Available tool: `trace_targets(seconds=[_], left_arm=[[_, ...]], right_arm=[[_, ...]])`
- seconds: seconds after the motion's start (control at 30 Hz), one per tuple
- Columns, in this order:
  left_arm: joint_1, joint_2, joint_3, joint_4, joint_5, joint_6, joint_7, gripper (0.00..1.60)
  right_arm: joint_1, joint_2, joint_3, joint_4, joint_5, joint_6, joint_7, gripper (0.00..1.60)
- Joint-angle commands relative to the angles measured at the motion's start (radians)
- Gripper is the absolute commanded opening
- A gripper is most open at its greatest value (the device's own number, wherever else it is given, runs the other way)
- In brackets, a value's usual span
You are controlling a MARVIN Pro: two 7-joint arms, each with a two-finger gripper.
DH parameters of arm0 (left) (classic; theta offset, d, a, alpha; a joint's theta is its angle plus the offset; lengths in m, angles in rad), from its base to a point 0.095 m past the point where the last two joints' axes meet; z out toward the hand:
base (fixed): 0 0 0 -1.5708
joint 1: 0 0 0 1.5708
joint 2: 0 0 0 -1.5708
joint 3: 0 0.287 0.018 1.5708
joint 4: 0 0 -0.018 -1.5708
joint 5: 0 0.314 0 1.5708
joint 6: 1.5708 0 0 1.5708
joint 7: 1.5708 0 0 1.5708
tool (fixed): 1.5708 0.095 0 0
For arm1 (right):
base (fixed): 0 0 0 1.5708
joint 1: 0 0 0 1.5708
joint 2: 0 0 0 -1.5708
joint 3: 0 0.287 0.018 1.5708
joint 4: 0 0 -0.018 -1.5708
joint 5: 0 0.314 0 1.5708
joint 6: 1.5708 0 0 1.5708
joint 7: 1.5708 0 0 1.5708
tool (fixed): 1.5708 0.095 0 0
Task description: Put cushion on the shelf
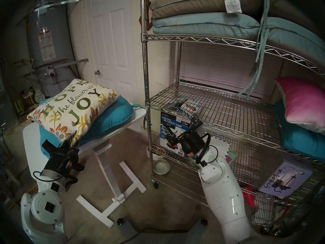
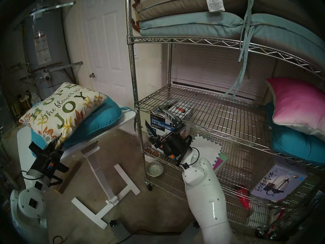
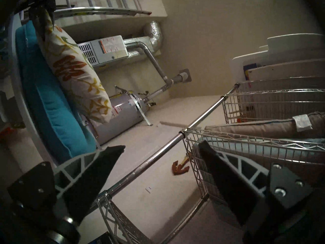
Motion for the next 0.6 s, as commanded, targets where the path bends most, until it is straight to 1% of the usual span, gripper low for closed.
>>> trace_targets(seconds=[0.0, 0.03, 0.13, 0.2, 0.27, 0.33, 0.4, 0.53, 0.57], left_arm=[[0.019, -0.011, -0.008, -0.024, -0.004, -0.006, 0.007, 0.00], [0.021, -0.013, -0.010, -0.025, -0.005, -0.007, 0.008, 0.00], [0.025, -0.017, -0.015, -0.028, -0.007, -0.010, 0.010, 0.00], [0.029, -0.021, -0.019, -0.030, -0.010, -0.013, 0.011, 0.00], [0.033, -0.024, -0.024, -0.031, -0.012, -0.015, 0.012, 0.00], [0.036, -0.027, -0.028, -0.032, -0.015, -0.018, 0.013, 0.00], [0.038, -0.028, -0.030, -0.032, -0.016, -0.020, 0.013, 0.00], [0.045, -0.032, -0.040, -0.033, -0.021, -0.029, 0.014, 0.00], [0.045, -0.033, -0.042, -0.033, -0.022, -0.030, 0.014, 0.00]], right_arm=[[0.095, -0.062, -0.043, 0.004, -0.059, -0.004, -0.019, 1.60], [0.123, -0.070, -0.049, 0.031, -0.073, -0.004, -0.022, 1.60], [0.148, -0.083, -0.071, 0.061, -0.107, -0.004, -0.028, 1.60], [0.180, -0.088, -0.088, 0.098, -0.132, -0.004, -0.037, 1.60], [0.184, -0.101, -0.101, 0.110, -0.154, -0.004, -0.047, 1.60], [0.220, -0.103, -0.121, 0.150, -0.174, -0.004, -0.058, 1.60], [0.225, -0.111, -0.127, 0.161, -0.188, -0.004, -0.066, 1.60], [0.270, -0.135, -0.158, 0.214, -0.236, -0.004, -0.096, 1.60], [0.265, -0.144, -0.160, 0.211, -0.244, -0.004, -0.099, 1.60]])
